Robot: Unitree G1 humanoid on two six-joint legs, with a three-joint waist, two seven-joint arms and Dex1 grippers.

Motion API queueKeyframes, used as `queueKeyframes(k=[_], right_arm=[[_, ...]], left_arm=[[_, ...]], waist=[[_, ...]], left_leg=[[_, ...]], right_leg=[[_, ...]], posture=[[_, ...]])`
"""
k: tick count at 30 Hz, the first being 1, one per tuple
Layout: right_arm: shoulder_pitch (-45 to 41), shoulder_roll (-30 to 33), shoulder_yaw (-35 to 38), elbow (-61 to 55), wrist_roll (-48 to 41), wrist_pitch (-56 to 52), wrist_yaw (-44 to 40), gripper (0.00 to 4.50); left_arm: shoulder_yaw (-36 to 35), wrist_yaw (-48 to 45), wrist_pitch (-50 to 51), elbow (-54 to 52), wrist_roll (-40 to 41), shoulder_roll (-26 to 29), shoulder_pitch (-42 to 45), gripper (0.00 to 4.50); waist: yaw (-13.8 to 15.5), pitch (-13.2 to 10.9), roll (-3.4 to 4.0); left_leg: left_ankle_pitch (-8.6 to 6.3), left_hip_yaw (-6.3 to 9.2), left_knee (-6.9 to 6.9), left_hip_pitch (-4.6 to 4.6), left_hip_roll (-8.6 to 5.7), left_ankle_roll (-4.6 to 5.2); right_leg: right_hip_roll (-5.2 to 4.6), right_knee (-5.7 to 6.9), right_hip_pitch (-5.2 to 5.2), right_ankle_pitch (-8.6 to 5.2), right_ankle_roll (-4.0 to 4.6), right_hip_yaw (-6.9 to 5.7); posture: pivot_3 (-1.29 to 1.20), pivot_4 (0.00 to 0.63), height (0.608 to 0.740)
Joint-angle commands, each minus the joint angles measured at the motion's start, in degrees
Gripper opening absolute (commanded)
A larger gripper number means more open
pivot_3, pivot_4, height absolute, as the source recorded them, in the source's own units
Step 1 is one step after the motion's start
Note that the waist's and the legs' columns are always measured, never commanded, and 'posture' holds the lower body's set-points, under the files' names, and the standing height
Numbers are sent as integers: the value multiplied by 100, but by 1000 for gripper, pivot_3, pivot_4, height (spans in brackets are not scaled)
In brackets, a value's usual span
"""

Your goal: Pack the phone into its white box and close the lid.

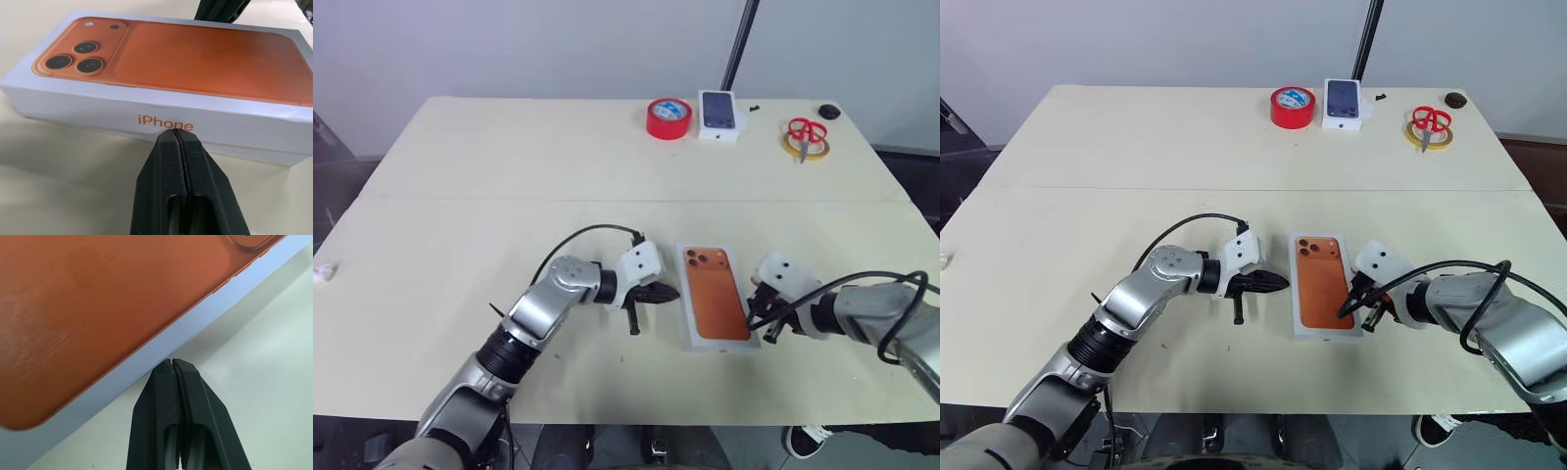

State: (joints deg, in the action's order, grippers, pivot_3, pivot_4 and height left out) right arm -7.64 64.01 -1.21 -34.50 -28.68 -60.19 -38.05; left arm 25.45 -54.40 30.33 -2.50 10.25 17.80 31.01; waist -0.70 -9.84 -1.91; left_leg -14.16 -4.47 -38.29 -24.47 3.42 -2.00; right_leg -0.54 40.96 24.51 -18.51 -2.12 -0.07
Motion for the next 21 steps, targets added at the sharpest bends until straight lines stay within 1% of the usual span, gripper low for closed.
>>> queueKeyframes(k=[1, 5, 7, 9, 11, 16, 19, 21], right_arm=[[58, 270, 514, -154, 94, 234, -235, 50], [306, 495, 1101, -309, -83, 432, -747, 50], [509, 506, 1389, -490, -239, 502, -1036, 50], [673, 456, 1509, -656, -369, 506, -1168, 50], [938, 434, 1474, -882, -385, 535, -1232, 50], [1335, 264, 1132, -1150, -283, 492, -1015, 50], [1412, 232, 785, -1130, -16, 538, -791, 50], [1377, 194, 704, -1099, 47, 537, -703, 50]], left_arm=[[-391, 130, 6, -72, 212, -144, 202, 0], [-658, 227, 127, -35, 402, -319, 377, 0], [-661, 274, 125, 48, 406, -413, 467, 0], [-607, 318, 90, 166, 335, -498, 521, 0], [-443, 369, 27, 362, 162, -585, 587, 0], [74, 374, -207, 857, -315, -628, 654, 0], [161, 338, -299, 1003, -401, -679, 606, 0], [107, 328, -287, 979, -380, -698, 562, 0]], waist=[[1, 0, 0], [5, 0, 0], [6, 0, 0], [-6, 0, -1], [2, 0, -1], [-5, 0, -1], [4, 1, -1], [-4, 6, -8]], left_leg=[[0, 0, 0, 0, 0, 0], [0, 1, -2, 1, 0, 0], [0, 2, -2, 1, -1, 0], [0, 3, -2, 3, -1, 0], [0, 3, -1, 6, -1, 0], [0, 4, -2, 6, -2, 0], [0, 5, -3, 7, -3, 0], [0, 5, -3, 11, -4, 0]], right_leg=[[0, 0, 0, 0, 0, 0], [1, 0, -2, 0, 0, 0], [1, 0, -3, -1, -1, -1], [2, -1, -6, -1, -2, -1], [2, 0, -7, -1, -2, -1], [1, 0, -9, -1, -3, -1], [1, 0, -12, -1, -3, -1], [1, -1, -17, -2, -4, -1]], posture=[[0, 150, 690], [0, 150, 690], [0, 150, 690], [0, 150, 690], [0, 150, 690], [0, 150, 690], [0, 150, 690], [0, 150, 690]])
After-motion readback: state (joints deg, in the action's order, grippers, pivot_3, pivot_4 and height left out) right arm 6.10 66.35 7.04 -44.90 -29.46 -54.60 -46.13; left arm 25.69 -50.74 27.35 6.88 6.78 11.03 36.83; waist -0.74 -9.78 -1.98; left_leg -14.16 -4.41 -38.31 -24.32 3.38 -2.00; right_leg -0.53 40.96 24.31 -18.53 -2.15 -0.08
